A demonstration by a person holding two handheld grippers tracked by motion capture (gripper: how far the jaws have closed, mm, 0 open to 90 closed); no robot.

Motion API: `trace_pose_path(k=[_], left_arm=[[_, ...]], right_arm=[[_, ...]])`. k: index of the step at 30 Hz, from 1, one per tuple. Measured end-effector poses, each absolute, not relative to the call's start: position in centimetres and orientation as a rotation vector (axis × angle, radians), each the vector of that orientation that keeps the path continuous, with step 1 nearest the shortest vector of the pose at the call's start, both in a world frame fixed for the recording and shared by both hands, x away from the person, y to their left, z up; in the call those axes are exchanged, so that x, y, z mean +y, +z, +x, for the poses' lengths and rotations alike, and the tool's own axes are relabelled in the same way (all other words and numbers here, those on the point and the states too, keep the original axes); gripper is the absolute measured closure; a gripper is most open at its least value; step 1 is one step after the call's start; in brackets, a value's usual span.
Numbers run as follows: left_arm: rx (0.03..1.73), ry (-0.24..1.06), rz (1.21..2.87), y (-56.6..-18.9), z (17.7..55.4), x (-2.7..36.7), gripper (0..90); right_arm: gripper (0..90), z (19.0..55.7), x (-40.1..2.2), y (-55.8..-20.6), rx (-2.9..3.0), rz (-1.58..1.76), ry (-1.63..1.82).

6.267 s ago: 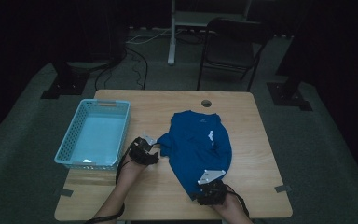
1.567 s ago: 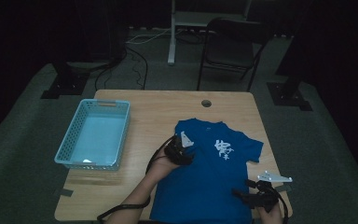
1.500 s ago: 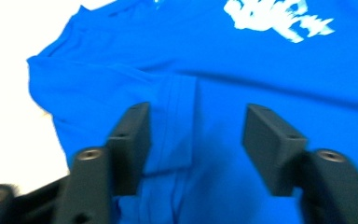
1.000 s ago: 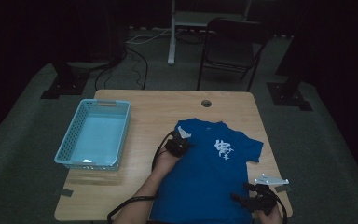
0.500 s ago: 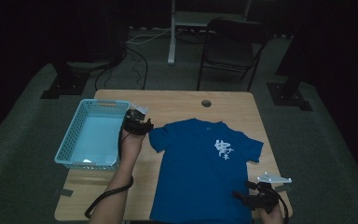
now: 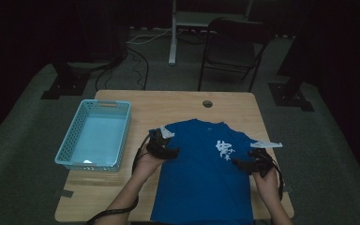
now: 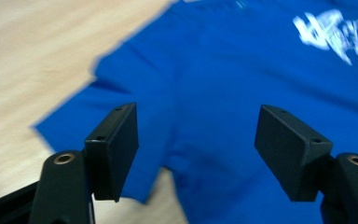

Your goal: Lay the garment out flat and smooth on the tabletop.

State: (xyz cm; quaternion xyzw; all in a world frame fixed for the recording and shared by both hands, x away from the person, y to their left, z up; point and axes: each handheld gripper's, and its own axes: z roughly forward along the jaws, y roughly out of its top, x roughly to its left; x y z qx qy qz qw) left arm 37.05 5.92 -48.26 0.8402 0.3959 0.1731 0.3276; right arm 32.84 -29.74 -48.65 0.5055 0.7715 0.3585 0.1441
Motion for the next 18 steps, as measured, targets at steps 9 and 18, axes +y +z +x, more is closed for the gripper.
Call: trace_pose_path(k=[9,18], left_arm=[[1.033,0.389,2.321,-52.2,38.2,3.8,0.0],[1.02,0.358,2.356,-53.6,38.2,3.9,0.0]], right_arm=[[15.6,37.0,-27.9,-52.1,2.18,1.558,0.859],[10.7,38.8,-27.9,-53.7,2.191,1.539,0.747]])
